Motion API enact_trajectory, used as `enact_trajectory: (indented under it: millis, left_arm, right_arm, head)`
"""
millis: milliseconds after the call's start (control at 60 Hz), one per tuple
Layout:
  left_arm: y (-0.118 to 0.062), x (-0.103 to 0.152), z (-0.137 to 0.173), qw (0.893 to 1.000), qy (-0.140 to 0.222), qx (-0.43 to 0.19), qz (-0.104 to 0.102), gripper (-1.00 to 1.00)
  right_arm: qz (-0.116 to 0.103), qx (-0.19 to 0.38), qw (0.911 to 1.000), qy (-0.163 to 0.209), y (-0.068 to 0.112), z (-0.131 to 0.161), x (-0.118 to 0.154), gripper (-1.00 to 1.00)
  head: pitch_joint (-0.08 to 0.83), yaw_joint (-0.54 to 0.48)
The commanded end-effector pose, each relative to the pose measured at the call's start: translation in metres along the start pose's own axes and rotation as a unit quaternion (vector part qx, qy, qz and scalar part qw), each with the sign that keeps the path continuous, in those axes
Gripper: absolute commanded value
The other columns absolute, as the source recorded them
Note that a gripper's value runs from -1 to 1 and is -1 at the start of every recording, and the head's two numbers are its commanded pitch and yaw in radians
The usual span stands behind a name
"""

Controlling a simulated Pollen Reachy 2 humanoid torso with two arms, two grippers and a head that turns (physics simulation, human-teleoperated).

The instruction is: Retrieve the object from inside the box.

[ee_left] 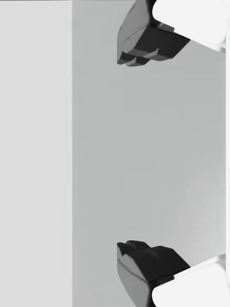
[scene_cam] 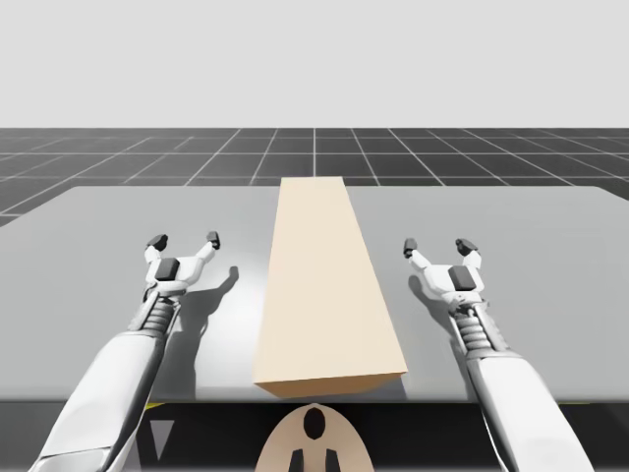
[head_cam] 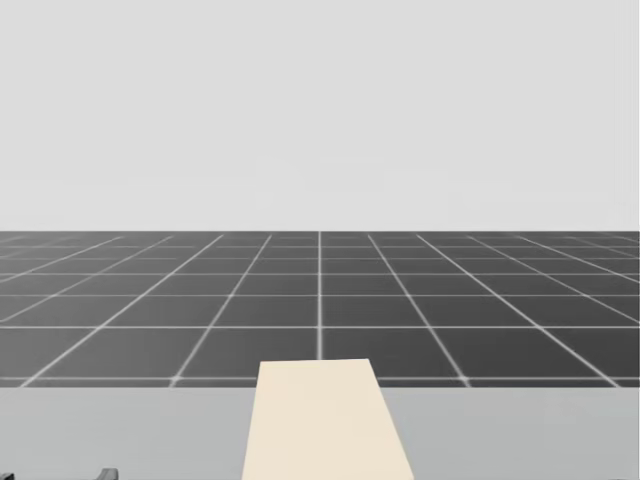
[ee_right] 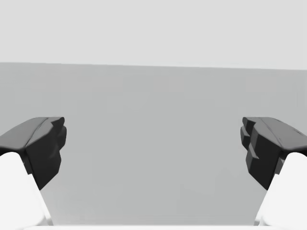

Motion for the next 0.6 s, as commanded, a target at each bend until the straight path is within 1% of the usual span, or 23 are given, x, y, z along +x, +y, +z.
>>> enact_trajectory:
  millis: [17,67,83,133,150,183,200,217,233,250,267,300,317,333,350,383,400,417,467,500,550,567,600]
  left_arm:
    - [-0.001,-0.001,0.000,1.000,0.003,-0.006,-0.006,-1.00]
    - [-0.002,-0.002,0.000,1.000,0.004,-0.010,-0.010,-1.00]
    - [-0.003,-0.003,-0.001,1.000,0.008,-0.017,-0.016,-1.00]
    - [-0.004,-0.005,-0.001,0.999,0.018,-0.033,-0.026,-1.00]
    - [-0.005,-0.007,0.000,0.998,0.025,-0.042,-0.032,-1.00]
    - [-0.007,-0.009,0.000,0.998,0.034,-0.052,-0.031,-1.00]
    - [-0.008,-0.011,0.000,0.996,0.043,-0.064,-0.033,-1.00]
    - [-0.009,-0.013,0.000,0.995,0.055,-0.078,-0.037,-1.00]
    - [-0.010,-0.014,0.000,0.994,0.056,-0.081,-0.040,-1.00]
    - [-0.011,-0.015,0.000,0.994,0.054,-0.082,-0.044,-1.00]
    - [-0.014,-0.018,0.001,0.992,0.061,-0.100,-0.047,-1.00]
    - [-0.016,-0.020,0.002,0.989,0.069,-0.119,-0.049,-1.00]
    - [-0.019,-0.021,0.004,0.987,0.070,-0.130,-0.056,-1.00]
    - [-0.021,-0.022,0.006,0.987,0.063,-0.135,-0.062,-1.00]
    - [-0.023,-0.022,0.007,0.986,0.063,-0.141,-0.062,-1.00]
    - [-0.027,-0.022,0.010,0.982,0.065,-0.168,-0.060,-1.00]
    - [-0.030,-0.021,0.013,0.980,0.064,-0.178,-0.065,-1.00]
    - [-0.031,-0.021,0.014,0.980,0.061,-0.180,-0.066,-1.00]
    - [-0.039,-0.020,0.021,0.973,0.057,-0.211,-0.068,-1.00]
    - [-0.043,-0.019,0.025,0.970,0.048,-0.227,-0.079,-1.00]
    - [-0.049,-0.017,0.033,0.962,0.042,-0.259,-0.080,-1.00]
    - [-0.050,-0.017,0.034,0.960,0.038,-0.265,-0.084,-1.00]
    - [-0.054,-0.015,0.039,0.955,0.027,-0.282,-0.090,-1.00]
  right_arm:
    - [0.000,0.008,0.9999,0.012,0.001,0.003,0.001,-1.00]
    - [0.004,0.017,0.9998,0.010,0.002,0.003,0.001,-1.00]
    - [0.004,0.024,0.9997,0.009,0.002,0.003,0.001,-1.00]
    - [0.004,0.031,0.9994,0.011,0.003,0.002,-0.001,-1.00]
    - [0.011,0.038,0.9991,0.016,0.003,0.002,-0.003,-1.00]
    - [0.015,0.040,0.9989,0.021,0.004,0.001,-0.005,-1.00]
    - [0.014,0.046,0.9985,0.026,0.004,0.001,-0.007,-1.00]
    - [0.006,0.058,0.9978,0.031,0.005,0.000,-0.010,-1.00]
    - [0.006,0.062,0.9975,0.033,0.006,0.000,-0.011,-1.00]
    - [0.013,0.067,0.9972,0.033,0.006,0.000,-0.012,-1.00]
    - [0.022,0.078,0.9962,0.032,0.008,0.000,-0.015,-1.00]
    - [0.024,0.086,0.9956,0.030,0.010,0.000,-0.016,-1.00]
    - [0.019,0.097,0.9947,0.029,0.012,0.001,-0.017,-1.00]
    - [0.015,0.109,0.9934,0.031,0.015,0.002,-0.017,-1.00]
    - [0.015,0.115,0.9928,0.031,0.017,0.002,-0.017,-1.00]
    - [0.020,0.129,0.9910,0.030,0.021,0.004,-0.018,-1.00]
    - [0.022,0.139,0.9896,0.031,0.024,0.005,-0.019,-1.00]
    - [0.020,0.144,0.9888,0.033,0.025,0.006,-0.019,-1.00]
    - [0.014,0.174,0.9840,0.034,0.033,0.010,-0.019,-1.00]
    - [0.015,0.194,0.9805,0.029,0.037,0.012,-0.019,-1.00]
    - [0.008,0.233,0.9721,0.020,0.044,0.018,-0.018,-1.00]
    - [0.009,0.239,0.9708,0.018,0.046,0.019,-0.017,-1.00]
    - [0.018,0.260,0.9653,0.007,0.051,0.023,-0.016,-1.00]
  head:
    - [-0.006,0.00]
    - [-0.005,0.00]
    - [-0.004,0.00]
    - [-0.003,0.00]
    - [-0.001,0.00]
    - [0.000,0.00]
    - [0.001,0.00]
    - [0.002,0.00]
    - [0.003,0.00]
    - [0.003,0.00]
    - [0.004,0.00]
    - [0.005,0.00]
    - [0.006,0.00]
    - [0.006,0.00]
    - [0.007,0.00]
    - [0.008,0.00]
    - [0.008,0.00]
    - [0.009,0.00]
    - [0.011,0.00]
    - [0.012,0.00]
    - [0.012,0.00]
    - [0.012,0.00]
    - [0.014,0.00]
